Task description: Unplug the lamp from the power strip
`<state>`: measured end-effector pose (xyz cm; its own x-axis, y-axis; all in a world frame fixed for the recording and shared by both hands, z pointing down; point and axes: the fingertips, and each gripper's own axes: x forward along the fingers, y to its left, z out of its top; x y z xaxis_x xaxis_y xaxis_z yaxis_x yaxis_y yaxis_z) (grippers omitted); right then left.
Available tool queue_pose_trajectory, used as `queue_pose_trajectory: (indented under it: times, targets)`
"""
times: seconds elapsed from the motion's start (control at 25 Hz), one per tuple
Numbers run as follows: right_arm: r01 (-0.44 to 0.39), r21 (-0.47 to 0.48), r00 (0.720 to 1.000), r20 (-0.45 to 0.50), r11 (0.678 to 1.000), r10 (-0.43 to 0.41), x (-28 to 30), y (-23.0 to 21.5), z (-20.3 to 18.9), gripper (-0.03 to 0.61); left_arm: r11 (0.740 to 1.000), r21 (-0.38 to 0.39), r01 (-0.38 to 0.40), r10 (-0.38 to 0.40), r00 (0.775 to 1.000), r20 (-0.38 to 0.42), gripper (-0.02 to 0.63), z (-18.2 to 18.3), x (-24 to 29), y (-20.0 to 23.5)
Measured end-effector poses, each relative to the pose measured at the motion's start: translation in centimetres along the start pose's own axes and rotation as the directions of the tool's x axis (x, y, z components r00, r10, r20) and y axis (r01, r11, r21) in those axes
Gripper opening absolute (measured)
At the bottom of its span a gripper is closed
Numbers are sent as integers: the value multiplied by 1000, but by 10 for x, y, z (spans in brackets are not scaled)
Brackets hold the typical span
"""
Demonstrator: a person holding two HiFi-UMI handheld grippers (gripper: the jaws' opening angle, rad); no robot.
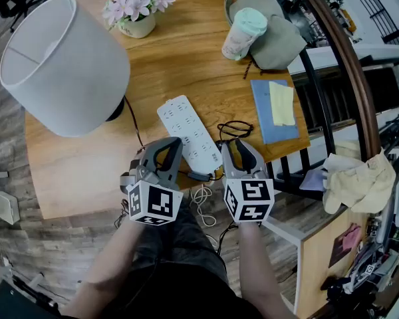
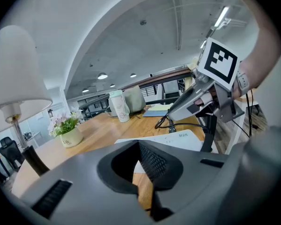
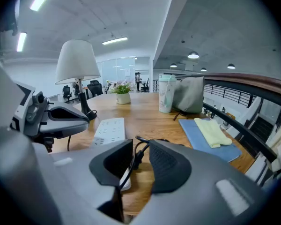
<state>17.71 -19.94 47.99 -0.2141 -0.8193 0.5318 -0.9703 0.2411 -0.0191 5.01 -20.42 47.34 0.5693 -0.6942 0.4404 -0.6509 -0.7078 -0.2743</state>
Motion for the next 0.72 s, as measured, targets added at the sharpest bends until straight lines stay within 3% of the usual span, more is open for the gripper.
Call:
queue_pose_trajectory:
  times: [0.12,0.28,0.48,0.72]
  targets:
    - [12,-6,998,62,1000,-12,-7,0,12,102,999,-40,-30,32,999,33,-5,6,-4,9]
    - [10,-32,989,148,999,-5,-16,5,31,9,991,-125,-41,53,994,94,-5,15,-11,21]
    - [-53,-49,970,233,997,63,-24,20,52,6,974,-226,-24,66,981,183,-5,30,-19,34]
    - [-80,-64,961,259,995,94,-28,32,68,6,952,-307,4,79,964,255,-5,45,-28,44]
